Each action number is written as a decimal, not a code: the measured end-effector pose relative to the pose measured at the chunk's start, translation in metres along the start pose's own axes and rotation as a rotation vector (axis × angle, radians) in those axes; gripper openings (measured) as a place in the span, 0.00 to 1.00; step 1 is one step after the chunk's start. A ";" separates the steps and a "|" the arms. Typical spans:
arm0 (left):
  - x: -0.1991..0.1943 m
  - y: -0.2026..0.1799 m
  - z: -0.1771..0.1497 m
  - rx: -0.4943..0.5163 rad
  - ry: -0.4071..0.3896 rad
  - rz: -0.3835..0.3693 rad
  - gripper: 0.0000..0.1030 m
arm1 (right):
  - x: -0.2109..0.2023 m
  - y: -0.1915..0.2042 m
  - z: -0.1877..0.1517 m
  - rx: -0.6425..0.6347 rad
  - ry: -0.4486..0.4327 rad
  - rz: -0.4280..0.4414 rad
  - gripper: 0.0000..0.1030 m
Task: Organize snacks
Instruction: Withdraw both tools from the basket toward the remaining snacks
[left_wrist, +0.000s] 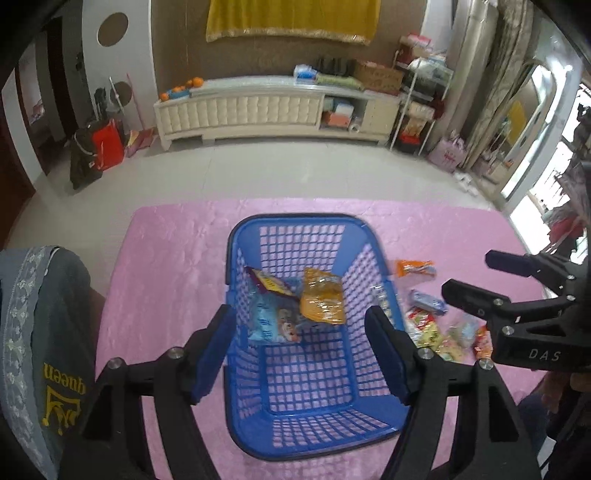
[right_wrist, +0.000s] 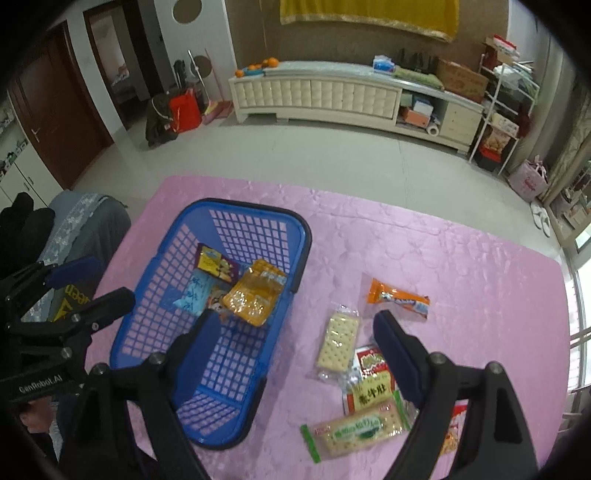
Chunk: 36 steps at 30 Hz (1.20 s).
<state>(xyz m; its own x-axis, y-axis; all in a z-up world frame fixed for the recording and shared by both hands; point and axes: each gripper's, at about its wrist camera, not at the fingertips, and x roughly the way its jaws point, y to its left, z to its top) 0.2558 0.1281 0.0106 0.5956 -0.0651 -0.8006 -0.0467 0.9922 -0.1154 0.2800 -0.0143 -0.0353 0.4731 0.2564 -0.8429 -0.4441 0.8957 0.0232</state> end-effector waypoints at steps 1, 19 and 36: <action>-0.006 -0.002 -0.004 -0.001 -0.015 0.000 0.70 | -0.005 -0.001 -0.003 0.001 -0.009 0.000 0.85; -0.053 -0.052 -0.053 0.052 -0.067 -0.016 0.72 | -0.073 -0.013 -0.066 0.059 -0.173 -0.015 0.85; -0.058 -0.133 -0.063 0.175 -0.105 -0.100 0.78 | -0.097 -0.068 -0.112 0.141 -0.162 -0.151 0.85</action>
<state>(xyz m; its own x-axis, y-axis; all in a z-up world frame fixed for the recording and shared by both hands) 0.1770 -0.0069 0.0358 0.6711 -0.1618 -0.7235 0.1511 0.9853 -0.0802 0.1786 -0.1407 -0.0154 0.6469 0.1609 -0.7454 -0.2542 0.9671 -0.0119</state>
